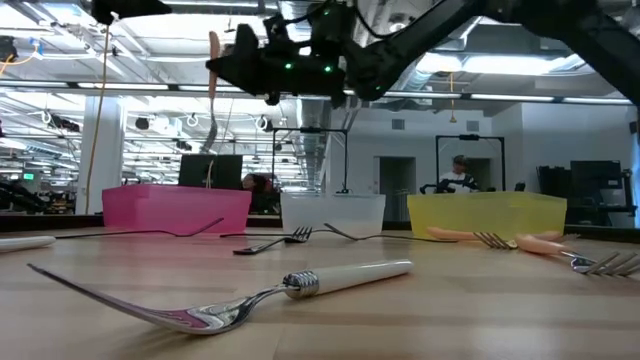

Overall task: Sort silverware by color (type)
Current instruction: Put the orange fork into the red bin

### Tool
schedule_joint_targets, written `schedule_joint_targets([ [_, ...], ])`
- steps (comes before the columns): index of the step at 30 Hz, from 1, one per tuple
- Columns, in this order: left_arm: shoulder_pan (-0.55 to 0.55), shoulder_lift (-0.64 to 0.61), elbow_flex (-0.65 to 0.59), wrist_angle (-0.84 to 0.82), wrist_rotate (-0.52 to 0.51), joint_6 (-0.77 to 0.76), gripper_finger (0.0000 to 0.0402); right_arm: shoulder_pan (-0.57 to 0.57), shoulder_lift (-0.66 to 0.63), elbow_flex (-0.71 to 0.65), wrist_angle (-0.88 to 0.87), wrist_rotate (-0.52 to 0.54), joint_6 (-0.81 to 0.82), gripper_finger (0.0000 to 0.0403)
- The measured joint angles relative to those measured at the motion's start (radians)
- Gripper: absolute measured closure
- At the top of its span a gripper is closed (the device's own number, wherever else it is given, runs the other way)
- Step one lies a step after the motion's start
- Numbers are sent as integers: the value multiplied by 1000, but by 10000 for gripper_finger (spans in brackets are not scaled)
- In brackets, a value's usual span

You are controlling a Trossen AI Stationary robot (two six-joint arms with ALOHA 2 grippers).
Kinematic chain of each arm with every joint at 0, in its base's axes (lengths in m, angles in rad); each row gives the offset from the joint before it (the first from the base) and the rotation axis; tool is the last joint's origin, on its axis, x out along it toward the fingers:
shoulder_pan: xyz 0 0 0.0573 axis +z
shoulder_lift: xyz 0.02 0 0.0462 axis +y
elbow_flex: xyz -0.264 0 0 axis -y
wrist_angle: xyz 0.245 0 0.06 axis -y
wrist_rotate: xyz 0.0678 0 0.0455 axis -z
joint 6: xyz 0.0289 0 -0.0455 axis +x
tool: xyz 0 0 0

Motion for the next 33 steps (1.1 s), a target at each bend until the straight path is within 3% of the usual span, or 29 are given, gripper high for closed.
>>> schedule_joint_targets([
  [7,0,-38,0,-44,-40,-24,152,-25,85,157,-132,7,20,305],
  [20,0,-36,-1,-90,-47,-53,152,-37,233,363,-331,117,46,305],
  [33,0,-36,-1,-100,-47,-77,152,-48,280,399,-391,211,35,305],
])
